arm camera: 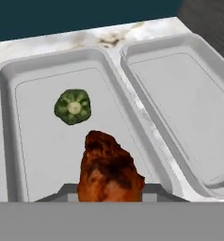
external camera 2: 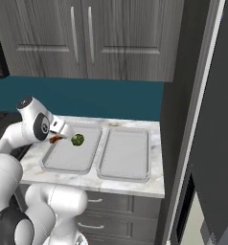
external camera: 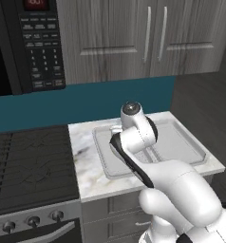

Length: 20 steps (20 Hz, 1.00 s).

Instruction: Place one broccoli and one chicken drumstick in each tupperware on the nearby counter, to pack two identical lunches.

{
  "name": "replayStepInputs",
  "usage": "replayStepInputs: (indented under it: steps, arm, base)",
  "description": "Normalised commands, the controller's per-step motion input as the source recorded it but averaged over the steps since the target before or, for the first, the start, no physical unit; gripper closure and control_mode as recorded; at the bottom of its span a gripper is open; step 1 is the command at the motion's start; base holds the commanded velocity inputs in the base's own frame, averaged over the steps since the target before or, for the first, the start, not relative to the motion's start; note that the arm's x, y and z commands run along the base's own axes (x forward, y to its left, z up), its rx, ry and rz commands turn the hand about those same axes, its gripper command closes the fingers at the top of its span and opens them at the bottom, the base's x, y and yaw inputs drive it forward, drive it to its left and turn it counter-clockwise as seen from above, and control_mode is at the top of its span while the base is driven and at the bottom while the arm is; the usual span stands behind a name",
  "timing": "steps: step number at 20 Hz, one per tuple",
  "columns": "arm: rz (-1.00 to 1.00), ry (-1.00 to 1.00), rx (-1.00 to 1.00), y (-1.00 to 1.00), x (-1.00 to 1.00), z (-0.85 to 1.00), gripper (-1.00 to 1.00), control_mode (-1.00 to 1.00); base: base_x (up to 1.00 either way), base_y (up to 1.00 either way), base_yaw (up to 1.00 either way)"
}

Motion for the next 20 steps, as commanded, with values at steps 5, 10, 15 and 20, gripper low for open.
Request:
replayStepInputs:
  steps: [5, 10, 15, 20]
  arm:
    - [-0.23, 0.05, 0.14, 0.0, 0.0, -0.21, 1.0, -1.0]
    - [-0.1, 0.14, 0.09, 0.0, 0.12, -0.27, 1.0, -1.0]
    - [-0.07, 0.07, 0.07, 0.0, 0.12, -0.37, 1.0, -1.0]
    - [-0.09, 0.0, 0.01, 0.0, 0.01, -0.45, 1.0, -1.0]
  base:
    - [0.0, 0.0, 0.0]
    - [0.0, 0.0, 0.0]
    - [0.0, 0.0, 0.0]
    - [0.0, 0.0, 0.0]
